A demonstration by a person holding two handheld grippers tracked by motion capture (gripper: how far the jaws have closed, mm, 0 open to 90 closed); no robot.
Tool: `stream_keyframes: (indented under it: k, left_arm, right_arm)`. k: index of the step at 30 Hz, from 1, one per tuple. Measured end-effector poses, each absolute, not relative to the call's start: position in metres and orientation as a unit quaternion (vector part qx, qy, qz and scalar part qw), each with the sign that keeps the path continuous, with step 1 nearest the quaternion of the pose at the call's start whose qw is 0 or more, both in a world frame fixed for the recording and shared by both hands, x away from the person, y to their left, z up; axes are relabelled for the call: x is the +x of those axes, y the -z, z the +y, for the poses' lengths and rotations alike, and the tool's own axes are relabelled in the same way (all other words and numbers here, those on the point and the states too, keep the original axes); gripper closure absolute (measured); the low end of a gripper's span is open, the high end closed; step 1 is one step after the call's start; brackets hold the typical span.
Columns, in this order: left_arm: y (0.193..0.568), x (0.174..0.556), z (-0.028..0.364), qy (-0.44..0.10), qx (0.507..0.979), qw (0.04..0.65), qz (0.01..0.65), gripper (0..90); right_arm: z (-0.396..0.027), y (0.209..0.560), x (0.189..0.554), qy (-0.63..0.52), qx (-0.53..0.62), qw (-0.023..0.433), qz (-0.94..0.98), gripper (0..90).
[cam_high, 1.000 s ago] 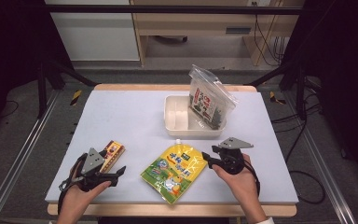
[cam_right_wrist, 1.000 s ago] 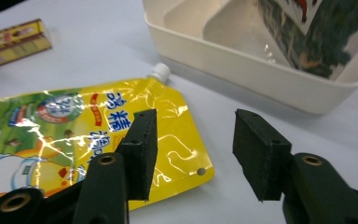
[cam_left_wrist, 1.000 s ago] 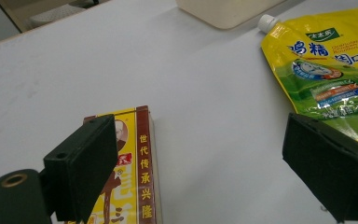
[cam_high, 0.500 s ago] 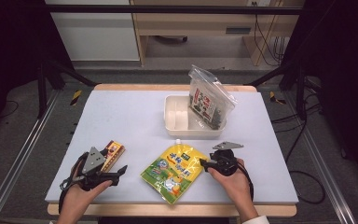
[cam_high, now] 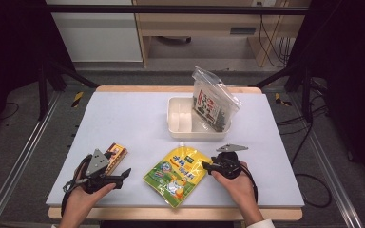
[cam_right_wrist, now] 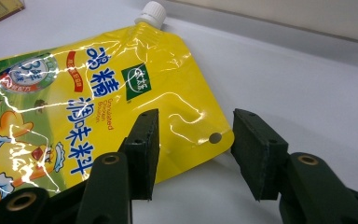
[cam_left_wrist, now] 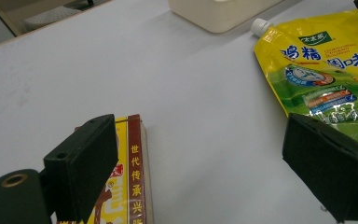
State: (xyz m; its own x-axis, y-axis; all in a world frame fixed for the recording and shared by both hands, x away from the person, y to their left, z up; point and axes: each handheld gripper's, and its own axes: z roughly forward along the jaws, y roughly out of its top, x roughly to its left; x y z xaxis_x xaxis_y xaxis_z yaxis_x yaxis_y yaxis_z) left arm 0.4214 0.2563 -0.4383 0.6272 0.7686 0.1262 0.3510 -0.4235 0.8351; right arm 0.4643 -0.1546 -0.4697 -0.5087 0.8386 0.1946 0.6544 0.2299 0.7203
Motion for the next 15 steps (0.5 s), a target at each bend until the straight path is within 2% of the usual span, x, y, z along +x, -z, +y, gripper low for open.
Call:
stream_keyframes:
  k: [9, 11, 15]
  left_arm:
    - [0.4386, 0.4237, 0.2584, -0.253, 0.801, 0.412, 0.354, 10.0]
    - [0.4389, 0.4236, 0.2579, -0.253, 0.802, 0.411, 0.353, 10.0]
    - [0.4396, 0.4234, 0.2574, -0.251, 0.803, 0.409, 0.352, 10.0]
  right_arm:
    - [-0.1568, 0.4675, 0.464, -0.408, 0.486, 0.113, 0.765, 56.3]
    - [-0.1571, 0.4647, 0.4625, -0.417, 0.487, 0.112, 0.76, 62.2]
    - [-0.1566, 0.4619, 0.4618, -0.423, 0.484, 0.115, 0.757, 64.9]
